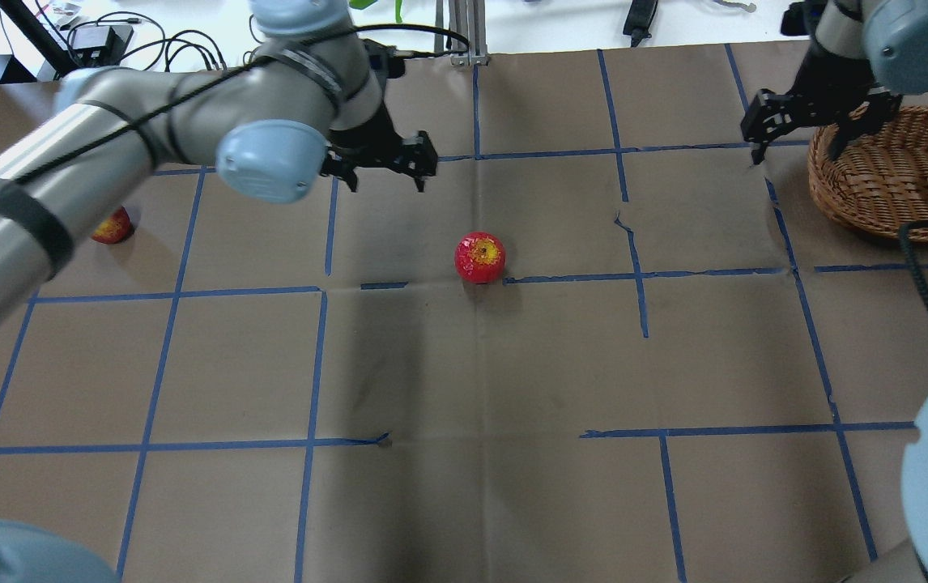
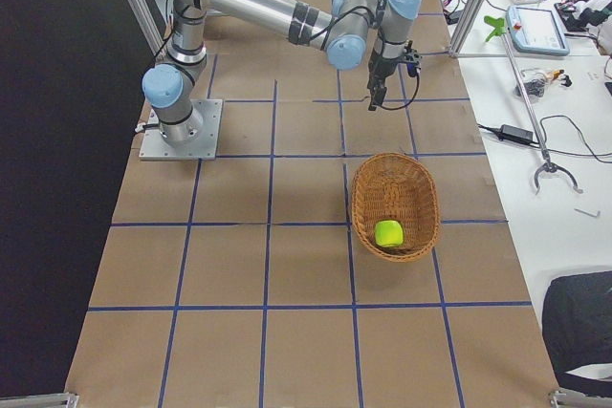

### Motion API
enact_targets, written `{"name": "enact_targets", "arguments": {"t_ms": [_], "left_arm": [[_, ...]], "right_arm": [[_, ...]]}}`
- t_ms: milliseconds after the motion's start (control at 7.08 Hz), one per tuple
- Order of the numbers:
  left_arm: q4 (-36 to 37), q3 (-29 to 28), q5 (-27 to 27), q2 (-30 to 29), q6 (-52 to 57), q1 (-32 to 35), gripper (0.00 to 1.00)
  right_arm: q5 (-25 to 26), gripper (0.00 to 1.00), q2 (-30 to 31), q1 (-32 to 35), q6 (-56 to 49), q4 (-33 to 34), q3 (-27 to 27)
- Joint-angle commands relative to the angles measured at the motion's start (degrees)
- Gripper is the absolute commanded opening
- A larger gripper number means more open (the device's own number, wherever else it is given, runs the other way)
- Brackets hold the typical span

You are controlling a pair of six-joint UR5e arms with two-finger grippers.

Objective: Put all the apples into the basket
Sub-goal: 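Grasp the red apple with the right gripper while the left grasps the small apple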

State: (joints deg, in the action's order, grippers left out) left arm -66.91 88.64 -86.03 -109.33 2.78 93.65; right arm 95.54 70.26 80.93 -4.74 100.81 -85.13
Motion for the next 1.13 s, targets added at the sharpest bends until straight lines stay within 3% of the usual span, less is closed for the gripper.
{"name": "enact_targets", "arguments": {"t_ms": [0,141,282,565,847,988], "left_arm": [[-3.40,0.66,-0.28,2.46,22.61,-21.66,0.99],[-1.48,0.49,-4.81,-0.68,31.32,-26.54,0.99],[5.32,-1.34,-6.24,-5.58,34.45,-29.28,0.99],[15.37,-1.80,-5.30,-13.77,37.82,-33.87,0.99],[16.55,-5.04,-4.60,-16.69,37.48,-33.97,0.99],[15.94,-5.66,0.37,-17.23,36.78,-34.14,0.99]], "right_arm": [[-4.09,1.00,-0.64,13.23,14.58,1.83,-1.09],[-13.35,1.00,-1.70,15.73,19.02,3.06,-1.17],[-17.62,1.00,-3.54,18.45,23.67,7.16,-1.44],[-17.15,1.00,-8.63,25.39,25.99,14.99,-2.22],[-17.14,1.00,-10.93,25.42,25.48,19.67,-5.20],[-17.05,1.00,-11.98,25.42,25.39,21.69,-5.83]]}}
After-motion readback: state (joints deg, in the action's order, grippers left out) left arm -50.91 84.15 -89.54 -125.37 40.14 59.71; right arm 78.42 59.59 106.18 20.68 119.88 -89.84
